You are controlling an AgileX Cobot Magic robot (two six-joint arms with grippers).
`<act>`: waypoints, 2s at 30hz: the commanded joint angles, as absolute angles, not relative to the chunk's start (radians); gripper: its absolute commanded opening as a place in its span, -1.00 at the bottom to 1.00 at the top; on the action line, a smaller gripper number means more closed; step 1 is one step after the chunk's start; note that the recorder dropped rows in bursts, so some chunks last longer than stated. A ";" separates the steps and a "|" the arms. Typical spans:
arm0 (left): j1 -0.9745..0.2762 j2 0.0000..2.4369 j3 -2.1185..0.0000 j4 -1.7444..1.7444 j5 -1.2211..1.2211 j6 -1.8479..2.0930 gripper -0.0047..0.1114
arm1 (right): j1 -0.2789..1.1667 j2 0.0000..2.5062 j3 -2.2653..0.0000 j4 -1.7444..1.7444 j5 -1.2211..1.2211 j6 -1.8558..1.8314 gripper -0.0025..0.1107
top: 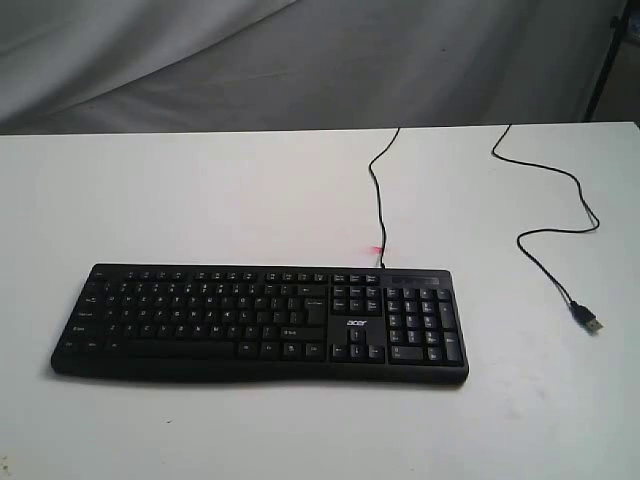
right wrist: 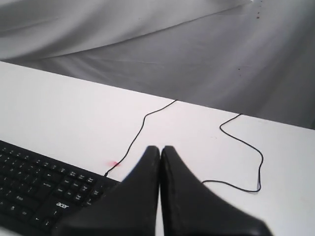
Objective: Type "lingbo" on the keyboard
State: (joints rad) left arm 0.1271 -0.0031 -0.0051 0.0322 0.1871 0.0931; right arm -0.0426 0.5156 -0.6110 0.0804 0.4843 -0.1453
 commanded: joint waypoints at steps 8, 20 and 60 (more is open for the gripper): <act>0.123 0.000 0.000 0.032 0.183 0.090 -0.91 | 0.106 0.742 -0.619 0.109 0.583 -0.122 -0.96; 0.123 0.000 0.000 0.032 0.183 0.090 -0.91 | 0.493 1.239 -0.876 0.231 0.489 -0.281 -0.96; 0.123 0.000 0.000 0.032 0.183 0.090 -0.91 | 0.601 1.913 -1.041 0.253 -0.120 -0.442 -0.96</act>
State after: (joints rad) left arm 0.1271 -0.0031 -0.0051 0.0322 0.1871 0.0931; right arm 0.6074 1.8982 -1.0688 0.2486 -0.0693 -0.4296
